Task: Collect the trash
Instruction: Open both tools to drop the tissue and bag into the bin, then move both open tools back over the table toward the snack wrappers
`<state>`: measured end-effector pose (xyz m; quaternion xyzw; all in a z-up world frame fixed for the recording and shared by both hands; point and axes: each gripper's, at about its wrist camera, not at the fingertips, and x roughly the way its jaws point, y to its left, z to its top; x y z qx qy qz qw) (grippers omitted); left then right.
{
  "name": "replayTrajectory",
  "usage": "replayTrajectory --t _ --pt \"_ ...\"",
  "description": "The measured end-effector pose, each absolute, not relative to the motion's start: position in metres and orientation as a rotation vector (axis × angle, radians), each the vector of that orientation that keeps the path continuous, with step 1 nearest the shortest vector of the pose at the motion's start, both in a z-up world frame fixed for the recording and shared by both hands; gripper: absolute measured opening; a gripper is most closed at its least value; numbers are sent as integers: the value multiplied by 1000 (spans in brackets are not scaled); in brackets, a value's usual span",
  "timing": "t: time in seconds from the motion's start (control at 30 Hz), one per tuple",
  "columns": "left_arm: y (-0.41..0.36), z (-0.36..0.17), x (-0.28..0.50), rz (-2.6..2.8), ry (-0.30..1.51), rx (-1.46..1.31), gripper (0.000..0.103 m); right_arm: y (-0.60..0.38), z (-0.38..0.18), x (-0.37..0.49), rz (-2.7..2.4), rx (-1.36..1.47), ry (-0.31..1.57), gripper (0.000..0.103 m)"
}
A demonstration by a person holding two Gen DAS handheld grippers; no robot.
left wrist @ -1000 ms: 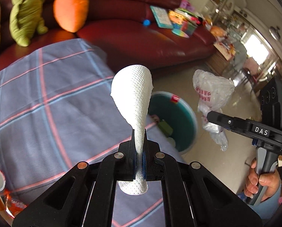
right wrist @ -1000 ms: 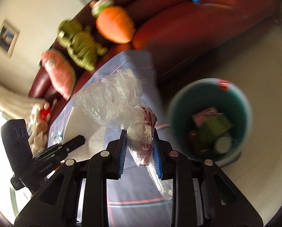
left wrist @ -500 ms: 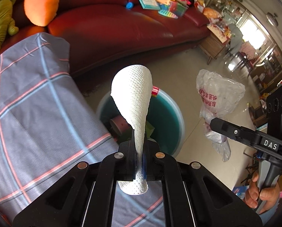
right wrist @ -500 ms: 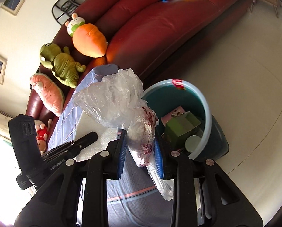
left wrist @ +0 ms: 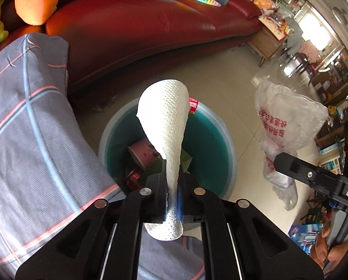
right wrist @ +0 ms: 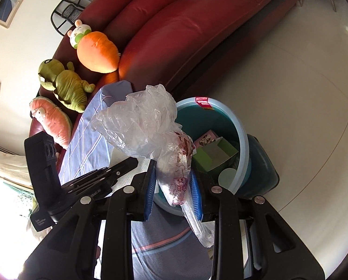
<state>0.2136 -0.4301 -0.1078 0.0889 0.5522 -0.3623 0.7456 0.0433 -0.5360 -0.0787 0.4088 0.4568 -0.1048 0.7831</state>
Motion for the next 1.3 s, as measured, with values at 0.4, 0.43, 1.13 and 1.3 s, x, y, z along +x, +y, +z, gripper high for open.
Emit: replayTrajectory --t 0.4,0.43,1.13,1.3 --pt "-405 -96 210 -769 1163 145 91 -530 -81 52 -246 875 1004 28" --pt "-400 -94 209 -769 1159 138 92 -529 -81 54 -244 874 1007 28" --pt "-317 -69 199 -707 1119 74 98 -489 -78 91 -224 824 1053 78" --pt "-302 -63 194 -706 1115 51 98 -481 -71 85 -263 787 1081 81"
